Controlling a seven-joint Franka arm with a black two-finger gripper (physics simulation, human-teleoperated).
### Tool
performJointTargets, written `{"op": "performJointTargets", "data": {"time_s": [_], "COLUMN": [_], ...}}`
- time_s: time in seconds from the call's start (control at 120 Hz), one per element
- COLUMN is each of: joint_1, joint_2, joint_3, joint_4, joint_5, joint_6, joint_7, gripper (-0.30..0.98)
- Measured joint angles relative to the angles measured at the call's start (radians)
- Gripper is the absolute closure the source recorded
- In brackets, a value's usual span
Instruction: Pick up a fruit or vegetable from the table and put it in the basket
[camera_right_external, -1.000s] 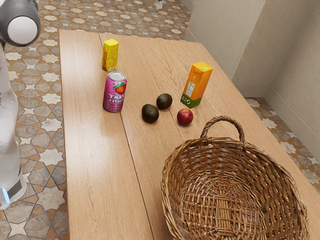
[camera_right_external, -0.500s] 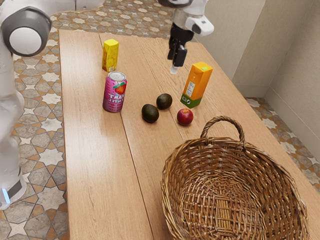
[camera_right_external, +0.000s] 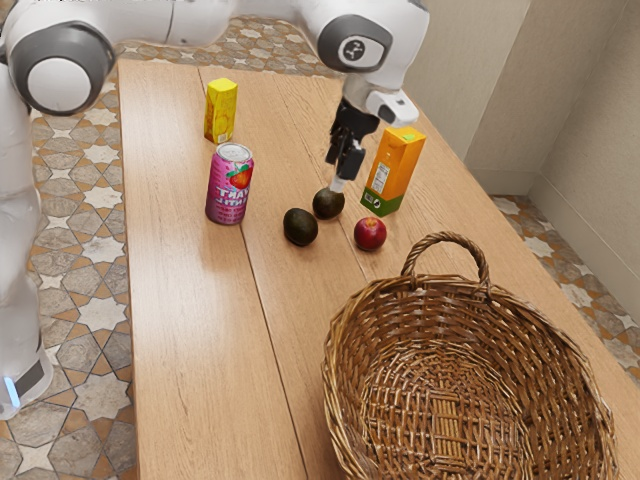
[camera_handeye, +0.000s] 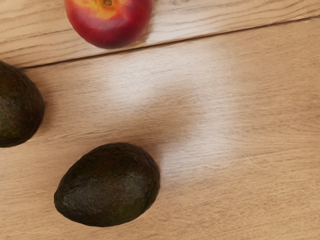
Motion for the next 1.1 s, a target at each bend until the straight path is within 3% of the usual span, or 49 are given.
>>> {"op": "performJointTargets", "data": {"time_s": [0.183,0.367,1.1], "joint_1": [-0.139,-0.044,-0.037], "joint_2": [0.018,0.057,0.187], "joint_3": [-0.003,0.028,0.031], "joint_4": [-0.069,-0.067,0.007], "joint_5": [-0.001,-0.003,-0.037], "joint_6": [0.074,0.142,0.155], "joint_7": [-0.018,-0.031,-0.055], "gripper": [0.02,0.02,0.02]}}
